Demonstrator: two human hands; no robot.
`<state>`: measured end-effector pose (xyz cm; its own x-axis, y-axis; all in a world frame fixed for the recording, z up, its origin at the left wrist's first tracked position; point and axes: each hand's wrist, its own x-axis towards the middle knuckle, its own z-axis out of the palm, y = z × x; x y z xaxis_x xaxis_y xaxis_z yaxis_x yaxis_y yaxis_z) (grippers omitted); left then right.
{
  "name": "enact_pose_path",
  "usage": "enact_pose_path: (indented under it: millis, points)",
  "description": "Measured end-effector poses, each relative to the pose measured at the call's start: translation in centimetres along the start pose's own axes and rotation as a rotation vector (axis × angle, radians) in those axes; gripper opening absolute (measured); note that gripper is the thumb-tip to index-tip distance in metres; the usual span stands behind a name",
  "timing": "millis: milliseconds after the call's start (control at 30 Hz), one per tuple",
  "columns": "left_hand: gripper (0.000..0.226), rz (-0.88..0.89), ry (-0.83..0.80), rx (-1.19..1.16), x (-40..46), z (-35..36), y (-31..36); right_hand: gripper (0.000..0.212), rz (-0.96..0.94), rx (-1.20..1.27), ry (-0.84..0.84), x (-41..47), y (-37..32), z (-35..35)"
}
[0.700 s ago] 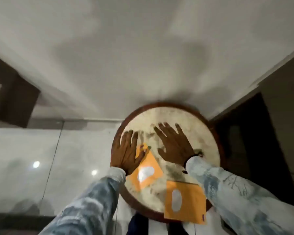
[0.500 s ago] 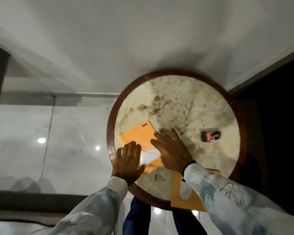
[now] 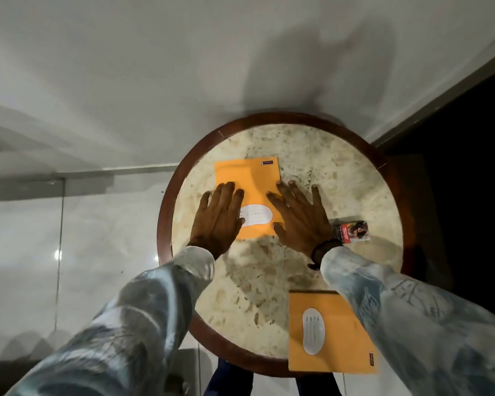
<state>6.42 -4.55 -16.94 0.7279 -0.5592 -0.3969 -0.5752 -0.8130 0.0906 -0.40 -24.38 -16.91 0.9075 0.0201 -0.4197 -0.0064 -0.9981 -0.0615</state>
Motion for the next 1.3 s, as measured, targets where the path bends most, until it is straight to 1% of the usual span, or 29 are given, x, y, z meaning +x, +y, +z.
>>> enact_pose_path:
  millis: [100,167,233,300,333,367,433,467,533,600,667,700,733,767,800,833,867,900,933,967,1033,1067,1133,1233,1300]
  points:
    - [0.063,0.003,-0.003,0.003,-0.1,-0.1,0.2,0.073,-0.003,0.015,0.015,-0.1,0.0,0.0]
    - [0.061,-0.007,-0.002,0.01,-0.2,-0.4,0.6,0.068,0.013,0.047,0.048,-0.4,-0.1,-0.5]
    - [0.053,-0.016,0.025,0.019,-0.5,-0.6,1.6,0.053,0.05,0.168,0.191,-1.2,-0.3,-0.7]
    - [0.047,0.03,0.046,0.013,-1.3,-0.9,3.4,0.034,0.135,0.352,0.361,-3.3,-0.5,-0.4]
    - [0.048,0.083,0.032,0.005,-1.8,-0.8,4.7,0.026,0.211,0.448,0.395,-5.0,-0.6,-0.1]
    - [0.05,0.146,-0.002,0.001,-2.5,-0.6,6.2,0.02,0.316,0.553,0.389,-7.0,-0.8,0.3]
    - [0.052,0.252,-0.089,-0.032,-4.0,-0.3,9.6,0.01,0.585,0.777,0.322,-11.6,-1.2,1.2]
    - [0.051,0.278,-0.127,-0.074,-4.7,-0.2,11.4,0.008,0.716,0.873,0.28,-14.0,-1.3,1.8]
    - [0.048,0.293,-0.202,-0.154,-6.3,0.3,15.0,0.009,0.941,1.001,0.198,-18.9,-1.5,3.5]
    - [0.05,0.326,-0.252,-0.118,-7.7,1.2,18.0,0.012,1.133,1.058,0.099,-22.9,-1.8,5.0]
    - [0.052,0.333,-0.291,-0.066,-9.0,2.4,20.3,0.023,1.315,1.1,-0.032,-26.0,-2.1,6.7]
    - [0.053,0.308,-0.29,-0.054,-9.4,2.9,21.2,0.036,1.413,1.161,-0.095,-27.0,-2.3,7.6]
    - [0.053,0.279,-0.272,-0.034,-9.7,3.2,21.6,0.05,1.537,1.287,-0.136,-27.4,-2.6,8.2]
    - [0.055,0.263,-0.251,0.005,-9.9,3.6,22.1,0.06,1.658,1.489,-0.137,-27.6,-2.8,8.6]
    - [0.056,0.263,-0.234,0.044,-10.0,3.7,22.4,0.063,1.737,1.724,-0.111,-27.4,-2.8,8.7]
    - [0.057,0.273,-0.225,0.074,-9.9,3.8,22.6,0.06,1.762,1.929,-0.081,-27.2,-2.8,8.9]
    - [0.059,0.286,-0.225,0.089,-9.8,4.1,22.6,0.055,1.763,2.02,-0.062,-27.1,-2.7,9.3]
    - [0.063,0.295,-0.24,0.083,-9.6,4.3,22.5,0.053,1.767,2.025,-0.049,-26.8,-2.7,9.7]
    - [0.068,0.297,-0.267,0.058,-9.4,4.5,22.2,0.052,1.774,1.971,-0.034,-26.7,-2.8,9.9]
    - [0.074,0.288,-0.294,0.011,-9.2,4.7,21.9,0.051,1.781,1.867,-0.02,-26.7,-2.8,9.8]
    - [0.082,0.229,-0.312,-0.152,-9.0,4.7,20.8,0.053,1.733,1.573,0.047,-26.5,-2.7,9.4]
    - [0.083,0.186,-0.303,-0.249,-8.9,4.5,20.0,0.053,1.658,1.445,0.082,-26.3,-2.5,8.7]
    - [0.081,0.099,-0.242,-0.42,-8.7,3.6,18.0,0.054,1.459,1.311,0.158,-25.1,-1.8,6.8]
    - [0.066,-0.032,-0.108,-0.578,-7.6,1.9,14.2,0.041,1.207,1.292,0.287,-20.8,-1.0,3.4]
    - [0.064,-0.181,-0.035,-0.642,-6.2,0.6,11.3,0.034,1.008,1.221,0.34,-16.4,-1.0,1.5]
